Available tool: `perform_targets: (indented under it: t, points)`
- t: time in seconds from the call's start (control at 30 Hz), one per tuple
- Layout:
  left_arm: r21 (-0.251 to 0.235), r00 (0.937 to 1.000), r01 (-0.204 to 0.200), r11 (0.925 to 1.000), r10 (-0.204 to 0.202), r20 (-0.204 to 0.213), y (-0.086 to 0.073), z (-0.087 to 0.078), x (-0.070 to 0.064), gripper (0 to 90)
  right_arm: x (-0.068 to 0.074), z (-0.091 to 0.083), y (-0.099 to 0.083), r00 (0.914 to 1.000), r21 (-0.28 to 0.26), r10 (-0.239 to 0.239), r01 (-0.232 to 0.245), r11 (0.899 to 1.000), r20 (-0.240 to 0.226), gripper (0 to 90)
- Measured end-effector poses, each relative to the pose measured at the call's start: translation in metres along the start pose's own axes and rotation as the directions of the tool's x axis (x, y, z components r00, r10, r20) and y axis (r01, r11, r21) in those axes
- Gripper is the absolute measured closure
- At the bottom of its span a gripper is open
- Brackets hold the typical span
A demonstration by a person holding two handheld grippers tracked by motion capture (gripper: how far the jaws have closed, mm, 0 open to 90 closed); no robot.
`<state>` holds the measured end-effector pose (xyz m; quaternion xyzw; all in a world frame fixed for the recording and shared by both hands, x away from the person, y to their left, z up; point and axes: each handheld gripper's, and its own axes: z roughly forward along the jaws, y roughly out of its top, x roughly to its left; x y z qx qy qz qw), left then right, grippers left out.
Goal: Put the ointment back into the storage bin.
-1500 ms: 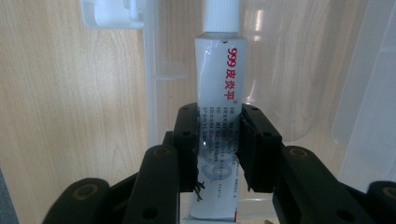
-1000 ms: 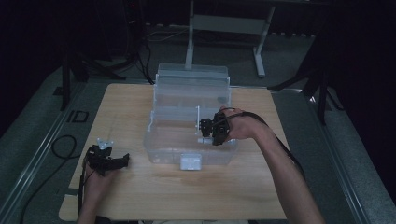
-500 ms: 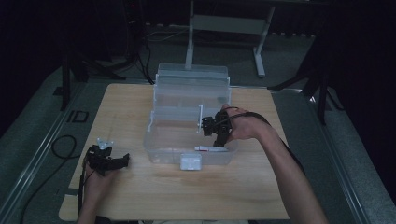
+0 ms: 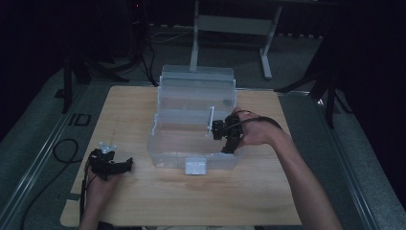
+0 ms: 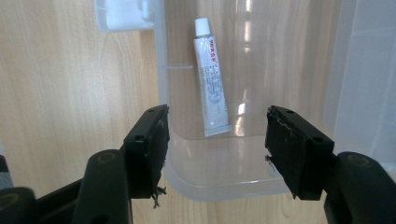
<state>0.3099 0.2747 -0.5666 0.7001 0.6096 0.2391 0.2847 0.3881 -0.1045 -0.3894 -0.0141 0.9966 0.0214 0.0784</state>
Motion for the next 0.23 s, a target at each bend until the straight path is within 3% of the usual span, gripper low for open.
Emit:
perform_targets:
  t: [0.23]
  points:
    - [0.0, 1.0, 0.0, 1.0, 0.0, 0.0, 0.0, 0.0, 0.0, 3.5, 0.0015, 0.0006, -0.0097, 0.9999, -0.009, 0.012, -0.012, 1.0, -0.01, 40.5]
